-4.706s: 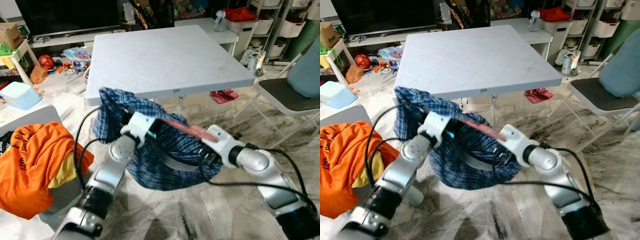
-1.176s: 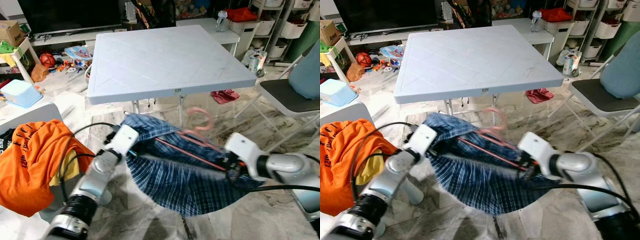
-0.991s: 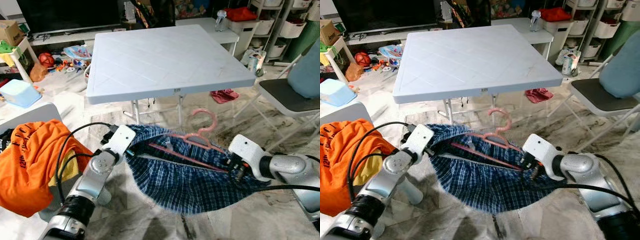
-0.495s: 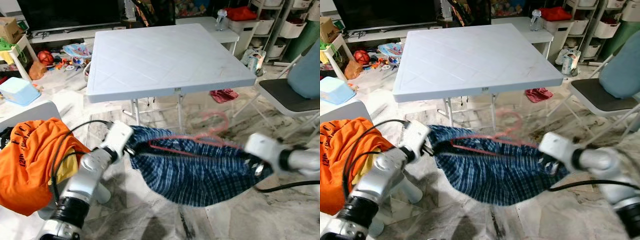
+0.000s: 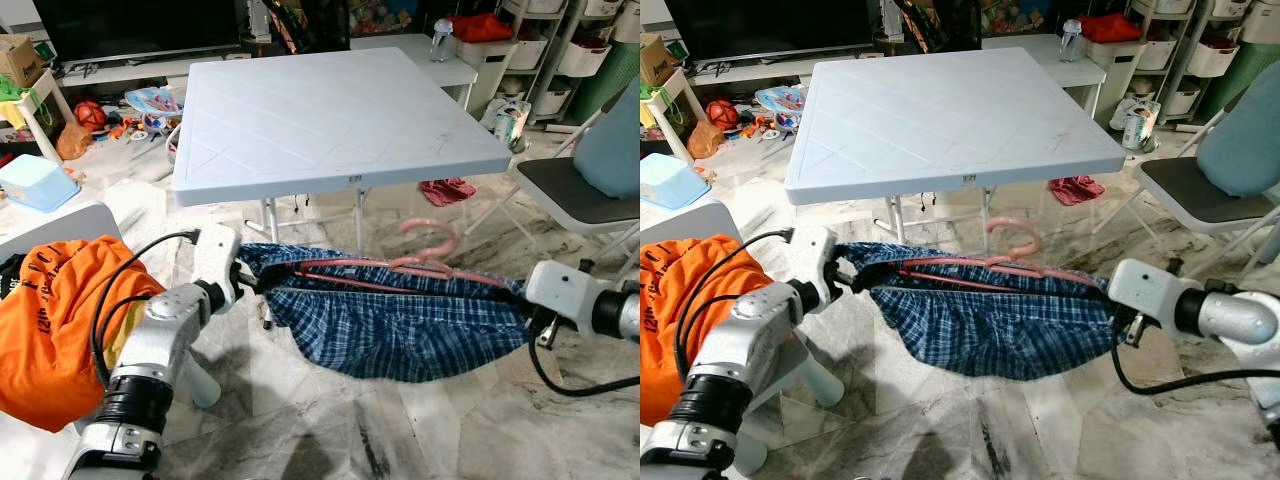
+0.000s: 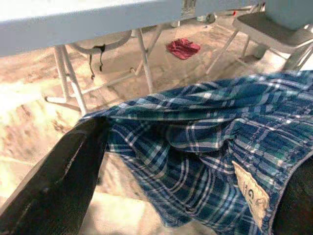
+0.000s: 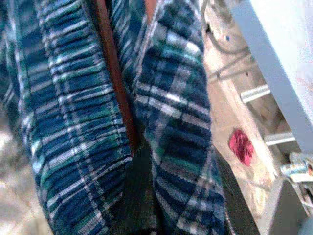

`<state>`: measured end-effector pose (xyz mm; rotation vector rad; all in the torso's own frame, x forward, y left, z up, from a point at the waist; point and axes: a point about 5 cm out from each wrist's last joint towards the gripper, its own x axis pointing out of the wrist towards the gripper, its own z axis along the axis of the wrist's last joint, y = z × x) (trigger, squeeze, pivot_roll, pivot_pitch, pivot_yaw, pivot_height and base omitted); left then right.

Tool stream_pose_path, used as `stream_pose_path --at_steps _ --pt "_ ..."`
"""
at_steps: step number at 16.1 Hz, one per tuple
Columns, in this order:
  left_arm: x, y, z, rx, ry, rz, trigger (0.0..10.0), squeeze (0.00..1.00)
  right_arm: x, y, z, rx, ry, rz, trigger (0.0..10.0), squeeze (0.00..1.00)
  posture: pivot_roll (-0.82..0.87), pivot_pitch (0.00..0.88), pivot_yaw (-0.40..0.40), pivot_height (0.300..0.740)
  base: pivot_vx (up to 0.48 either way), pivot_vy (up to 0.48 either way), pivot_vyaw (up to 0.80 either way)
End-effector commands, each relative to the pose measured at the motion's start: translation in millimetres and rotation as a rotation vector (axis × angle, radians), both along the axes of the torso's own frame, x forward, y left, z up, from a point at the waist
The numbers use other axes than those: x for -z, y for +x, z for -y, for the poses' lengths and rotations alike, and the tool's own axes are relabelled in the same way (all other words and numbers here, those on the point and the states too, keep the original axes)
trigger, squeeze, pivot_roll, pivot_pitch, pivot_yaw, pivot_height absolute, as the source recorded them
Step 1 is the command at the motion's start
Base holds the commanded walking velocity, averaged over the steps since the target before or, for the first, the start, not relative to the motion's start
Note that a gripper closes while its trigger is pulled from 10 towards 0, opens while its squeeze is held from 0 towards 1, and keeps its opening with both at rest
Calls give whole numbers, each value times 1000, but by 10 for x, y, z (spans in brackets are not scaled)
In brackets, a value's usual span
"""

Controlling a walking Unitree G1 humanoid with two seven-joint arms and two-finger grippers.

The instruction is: Hang hanger

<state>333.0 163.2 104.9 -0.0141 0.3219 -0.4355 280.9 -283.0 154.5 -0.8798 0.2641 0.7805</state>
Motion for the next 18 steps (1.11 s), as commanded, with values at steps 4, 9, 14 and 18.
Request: stream_pose_path --at_steps 4,9,14,18 --pt "116 -36 -153 -73 -103 -116 10000 0 -267 5 30 -27 141 80 10000 0 -161 0 31 740 0 0 0" --pt "172 -49 -103 -79 -224 -190 10000 0 -460 -84 36 -91 253 -16 10000 0 -174 0 35 740 0 0 0" --pt "205 -62 -97 -108 -320 -235 10000 0 -538 -163 5 -165 253 -131 10000 0 -178 0 30 740 0 0 0" --pt "223 -69 -44 -102 -332 -249 10000 0 -555 -164 -99 -202 317 -178 10000 0 -180 0 28 740 0 0 0"
